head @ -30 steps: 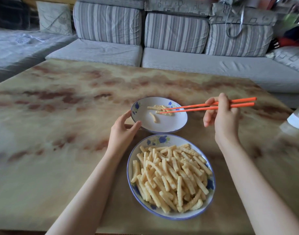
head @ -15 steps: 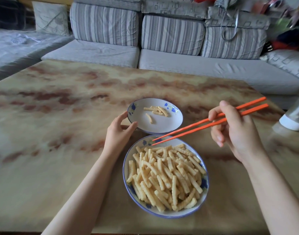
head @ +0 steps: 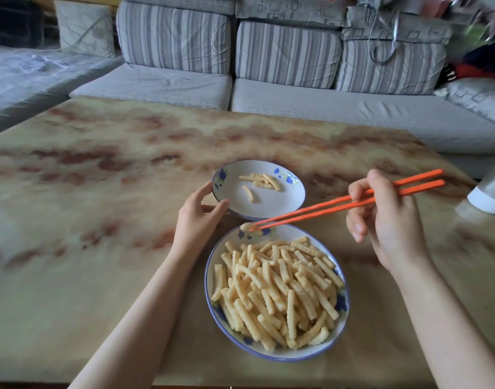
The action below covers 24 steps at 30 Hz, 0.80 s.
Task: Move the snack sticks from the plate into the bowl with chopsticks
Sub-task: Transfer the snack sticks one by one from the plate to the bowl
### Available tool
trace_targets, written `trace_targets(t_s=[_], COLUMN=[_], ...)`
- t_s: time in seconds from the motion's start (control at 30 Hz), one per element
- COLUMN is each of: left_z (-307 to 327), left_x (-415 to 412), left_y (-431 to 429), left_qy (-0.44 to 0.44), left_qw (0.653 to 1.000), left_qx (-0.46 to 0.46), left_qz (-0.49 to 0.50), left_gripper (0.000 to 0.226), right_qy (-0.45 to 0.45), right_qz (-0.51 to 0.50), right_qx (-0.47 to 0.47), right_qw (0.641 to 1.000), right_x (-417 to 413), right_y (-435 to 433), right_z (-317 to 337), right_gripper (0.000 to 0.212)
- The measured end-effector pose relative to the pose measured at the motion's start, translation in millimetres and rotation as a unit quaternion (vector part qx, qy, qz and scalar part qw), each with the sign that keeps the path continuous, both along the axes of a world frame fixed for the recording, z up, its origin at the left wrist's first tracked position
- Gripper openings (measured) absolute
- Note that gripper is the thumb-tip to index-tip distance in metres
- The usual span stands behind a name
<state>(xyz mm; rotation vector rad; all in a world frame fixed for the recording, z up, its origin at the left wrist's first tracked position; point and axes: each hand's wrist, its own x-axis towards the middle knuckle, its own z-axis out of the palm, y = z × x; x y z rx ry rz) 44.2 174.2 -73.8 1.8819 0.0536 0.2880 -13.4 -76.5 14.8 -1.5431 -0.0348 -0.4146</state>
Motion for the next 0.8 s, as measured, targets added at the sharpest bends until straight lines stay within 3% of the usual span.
trace_targets(t_s=[0.2, 0.5, 0.8], left_z=[-1, -3, -3], left_x=[2, 3, 3], left_y=[0, 0, 0], left_qy=[0.001, -0.001, 0.003], left_qw=[1.000, 1.000, 1.000], left_qx=[-0.006, -0.006, -0.003], left_qz=[-0.004, -0.001, -0.002], left_gripper=[0.048, 0.049, 0.051], right_qy=[-0.047, -0.016, 0.000], right_qz=[-0.064, -0.073, -0.071], right_qx=[0.070, -0.028, -0.005], right_qw=[0.994, 0.997, 0.997], right_x=[23, 83, 95], right_y=[1, 39, 44], right_z=[5, -15, -19], right_gripper=[0.047, 0.048, 0.046])
